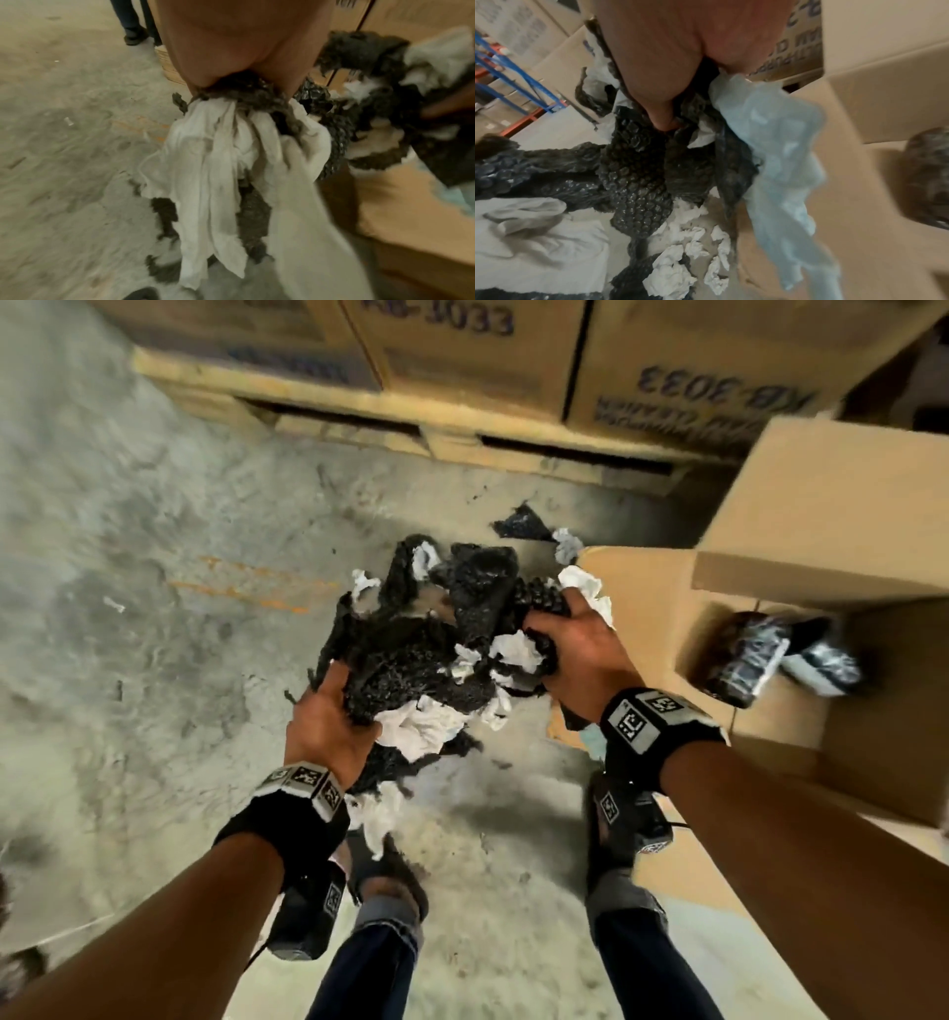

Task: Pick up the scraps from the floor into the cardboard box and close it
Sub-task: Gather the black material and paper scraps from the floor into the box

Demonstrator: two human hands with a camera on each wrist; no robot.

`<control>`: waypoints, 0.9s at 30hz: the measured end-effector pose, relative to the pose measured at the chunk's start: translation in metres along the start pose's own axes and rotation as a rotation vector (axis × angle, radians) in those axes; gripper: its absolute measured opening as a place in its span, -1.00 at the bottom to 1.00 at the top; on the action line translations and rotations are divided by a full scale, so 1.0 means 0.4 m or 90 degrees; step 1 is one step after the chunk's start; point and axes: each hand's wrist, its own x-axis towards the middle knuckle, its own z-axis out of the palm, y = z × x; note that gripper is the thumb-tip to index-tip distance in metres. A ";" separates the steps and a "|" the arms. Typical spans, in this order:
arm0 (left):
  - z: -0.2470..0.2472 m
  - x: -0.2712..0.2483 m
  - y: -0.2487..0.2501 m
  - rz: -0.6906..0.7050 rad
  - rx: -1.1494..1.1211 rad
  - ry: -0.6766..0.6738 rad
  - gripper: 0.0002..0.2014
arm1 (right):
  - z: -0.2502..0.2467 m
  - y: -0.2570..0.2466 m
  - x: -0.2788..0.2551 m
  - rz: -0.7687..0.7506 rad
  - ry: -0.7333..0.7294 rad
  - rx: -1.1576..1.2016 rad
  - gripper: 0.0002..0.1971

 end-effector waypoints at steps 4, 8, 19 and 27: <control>-0.017 -0.061 0.139 0.058 -0.013 0.025 -0.18 | -0.115 0.084 -0.080 0.047 -0.003 0.043 -0.41; 0.026 -0.104 0.337 0.136 -0.008 0.010 -0.25 | -0.234 0.195 -0.160 0.096 0.013 0.048 -0.41; 0.409 -0.180 0.867 0.275 -0.187 -0.135 -0.51 | -0.390 0.647 -0.327 0.309 0.112 0.037 -0.40; 0.727 -0.141 0.888 0.164 -0.164 -0.257 -0.24 | -0.310 0.837 -0.342 0.368 0.041 0.068 -0.25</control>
